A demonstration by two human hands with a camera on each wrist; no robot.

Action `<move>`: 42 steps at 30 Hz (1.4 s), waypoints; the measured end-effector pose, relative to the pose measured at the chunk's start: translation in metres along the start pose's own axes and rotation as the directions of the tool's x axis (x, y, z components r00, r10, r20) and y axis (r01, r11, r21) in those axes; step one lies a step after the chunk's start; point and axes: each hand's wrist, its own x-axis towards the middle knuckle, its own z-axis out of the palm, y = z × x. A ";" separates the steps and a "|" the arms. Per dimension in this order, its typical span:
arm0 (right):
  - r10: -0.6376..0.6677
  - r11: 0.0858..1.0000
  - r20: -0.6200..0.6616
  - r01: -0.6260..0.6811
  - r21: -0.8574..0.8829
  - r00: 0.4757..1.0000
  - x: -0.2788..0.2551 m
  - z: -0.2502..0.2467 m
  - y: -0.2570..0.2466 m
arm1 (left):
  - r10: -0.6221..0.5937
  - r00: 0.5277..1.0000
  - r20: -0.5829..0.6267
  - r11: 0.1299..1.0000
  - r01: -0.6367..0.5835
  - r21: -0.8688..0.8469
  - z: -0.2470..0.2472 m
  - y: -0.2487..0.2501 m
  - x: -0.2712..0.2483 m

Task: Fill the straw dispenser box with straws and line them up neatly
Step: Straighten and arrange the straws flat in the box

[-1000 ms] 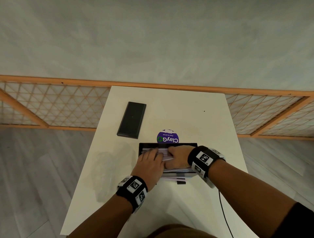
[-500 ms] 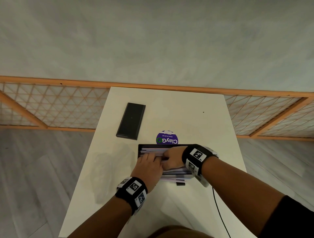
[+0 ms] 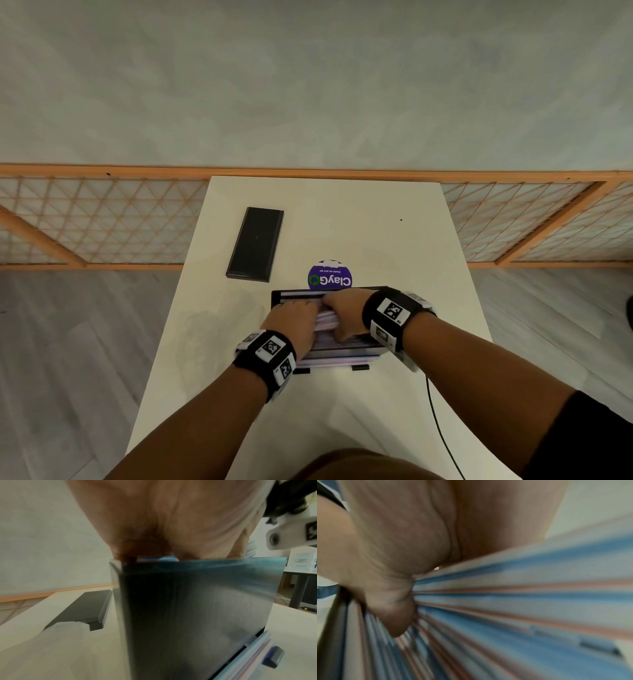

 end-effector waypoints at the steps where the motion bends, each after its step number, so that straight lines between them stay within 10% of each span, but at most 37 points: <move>1: -0.010 1.000 -0.014 0.010 0.001 1.000 -0.004 -0.002 0.002 | -0.005 1.000 0.010 1.000 0.005 0.003 0.000 0.000 0.001; 8: -0.120 0.992 -0.170 0.115 -0.043 0.978 -0.038 -0.014 -0.002 | -0.064 0.998 0.029 0.998 0.064 -0.017 0.005 -0.001 0.004; 42: -0.027 0.995 0.103 0.017 0.102 0.994 -0.012 0.025 -0.016 | -0.071 0.997 -0.035 0.995 0.068 -0.078 0.009 0.002 -0.004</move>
